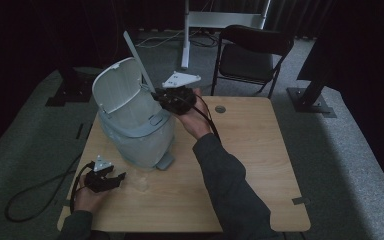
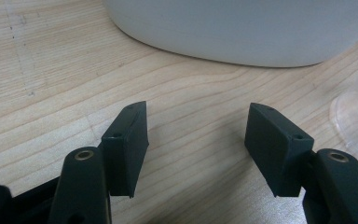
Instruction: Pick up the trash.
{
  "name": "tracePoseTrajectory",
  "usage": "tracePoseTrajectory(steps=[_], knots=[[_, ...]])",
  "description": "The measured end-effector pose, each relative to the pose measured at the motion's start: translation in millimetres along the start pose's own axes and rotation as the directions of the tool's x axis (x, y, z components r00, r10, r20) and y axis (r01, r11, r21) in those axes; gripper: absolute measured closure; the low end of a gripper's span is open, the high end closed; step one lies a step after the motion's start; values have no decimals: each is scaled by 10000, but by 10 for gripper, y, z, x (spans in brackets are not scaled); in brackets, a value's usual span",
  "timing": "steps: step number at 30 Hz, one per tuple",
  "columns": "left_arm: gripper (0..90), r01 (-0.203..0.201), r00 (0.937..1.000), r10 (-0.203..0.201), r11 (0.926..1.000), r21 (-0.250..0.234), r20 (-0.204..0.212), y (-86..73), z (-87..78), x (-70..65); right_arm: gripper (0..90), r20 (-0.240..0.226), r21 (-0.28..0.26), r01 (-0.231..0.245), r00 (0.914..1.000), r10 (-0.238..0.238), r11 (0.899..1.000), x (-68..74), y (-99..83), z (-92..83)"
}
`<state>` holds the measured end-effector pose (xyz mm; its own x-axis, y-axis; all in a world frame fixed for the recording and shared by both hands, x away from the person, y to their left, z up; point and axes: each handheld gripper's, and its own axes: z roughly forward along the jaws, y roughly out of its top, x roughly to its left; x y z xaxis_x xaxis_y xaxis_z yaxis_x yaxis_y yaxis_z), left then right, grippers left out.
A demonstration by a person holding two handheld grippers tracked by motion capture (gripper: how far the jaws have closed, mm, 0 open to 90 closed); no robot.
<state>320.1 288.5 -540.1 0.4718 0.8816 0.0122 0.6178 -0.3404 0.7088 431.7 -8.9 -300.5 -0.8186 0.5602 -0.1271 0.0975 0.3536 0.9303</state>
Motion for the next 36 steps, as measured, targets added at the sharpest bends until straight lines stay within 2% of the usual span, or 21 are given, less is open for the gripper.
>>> tracePoseTrajectory(steps=[13, 15, 17, 30, 36], knots=[[397, -2, 10000, 2, 10000, -4, 5, -1, 0, 1, 777, -18, 172, -32, 10000, 32, 9998, 14, 12, 108], [397, 1, 10000, -1, 10000, -3, 2, -1, 0, 0, 660, 10, 328, -2, 10000, 2, 9995, 9, 8, 121], [396, 0, 10000, 0, 10000, -3, 9, -1, 0, 0, 604, -121, 503, -127, 9998, 133, 9987, -11, -8, 112], [396, 1, 10000, -1, 10000, 0, -4, -2, -1, -1, 590, 140, 523, -201, 9997, 194, 9984, -115, -194, -179], [396, 2, 10000, -2, 10000, -18, -13, -3, -1, -1, 590, 201, 441, -484, 9987, 476, 9979, -160, -306, -300]])
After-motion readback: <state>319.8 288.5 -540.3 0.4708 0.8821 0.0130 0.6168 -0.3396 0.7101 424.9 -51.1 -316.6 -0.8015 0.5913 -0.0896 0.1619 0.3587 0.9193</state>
